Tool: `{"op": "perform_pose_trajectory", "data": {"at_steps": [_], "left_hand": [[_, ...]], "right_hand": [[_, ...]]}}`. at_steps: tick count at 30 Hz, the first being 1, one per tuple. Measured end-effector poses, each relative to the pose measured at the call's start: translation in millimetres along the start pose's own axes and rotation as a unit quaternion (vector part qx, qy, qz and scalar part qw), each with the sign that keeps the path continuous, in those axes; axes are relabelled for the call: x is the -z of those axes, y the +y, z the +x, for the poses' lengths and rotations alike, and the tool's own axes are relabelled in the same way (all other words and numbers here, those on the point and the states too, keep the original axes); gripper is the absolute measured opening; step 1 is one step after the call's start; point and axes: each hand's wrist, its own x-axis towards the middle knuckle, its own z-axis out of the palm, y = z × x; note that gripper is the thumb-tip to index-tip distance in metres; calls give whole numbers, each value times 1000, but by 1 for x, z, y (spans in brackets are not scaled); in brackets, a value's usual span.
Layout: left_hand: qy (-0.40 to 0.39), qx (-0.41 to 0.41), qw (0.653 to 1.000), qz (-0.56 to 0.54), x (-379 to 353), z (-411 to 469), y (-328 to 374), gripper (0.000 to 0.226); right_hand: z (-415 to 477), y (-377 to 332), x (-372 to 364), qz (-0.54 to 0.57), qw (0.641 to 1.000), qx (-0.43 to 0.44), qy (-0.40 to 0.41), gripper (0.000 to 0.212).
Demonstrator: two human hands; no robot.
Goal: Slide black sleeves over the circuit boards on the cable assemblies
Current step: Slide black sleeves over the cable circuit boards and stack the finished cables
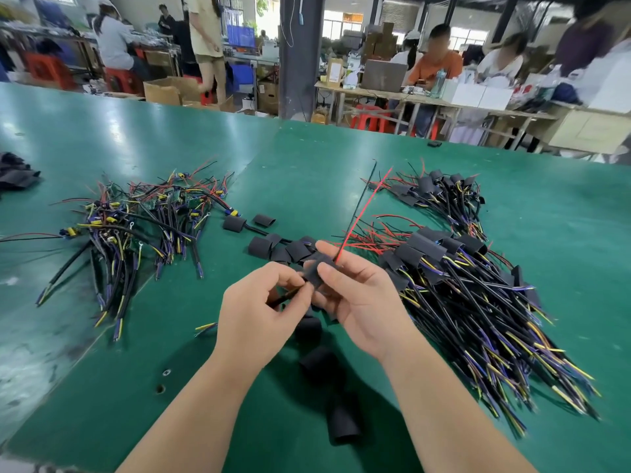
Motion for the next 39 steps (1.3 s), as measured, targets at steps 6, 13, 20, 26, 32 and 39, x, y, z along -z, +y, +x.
{"op": "perform_pose_trajectory", "data": {"at_steps": [6,13,20,26,32,39], "left_hand": [[8,32,999,-29,8,0,-7,12],[12,92,994,62,12,5,-15,15],[16,217,906,363,71,45,-43,32],[-107,348,805,469,108,61,-82,40],[-114,253,777,565,106,60,-91,40],[-38,269,827,492,108,65,-91,32]], "right_hand": [[6,-47,4,16,992,95,85,13],[-3,-129,33,-521,734,314,302,34],[3,-108,76,-689,611,186,343,45],[6,-77,89,-707,618,164,302,51],[6,-59,80,-675,632,246,292,39],[9,-40,64,-671,624,320,242,28]]}}
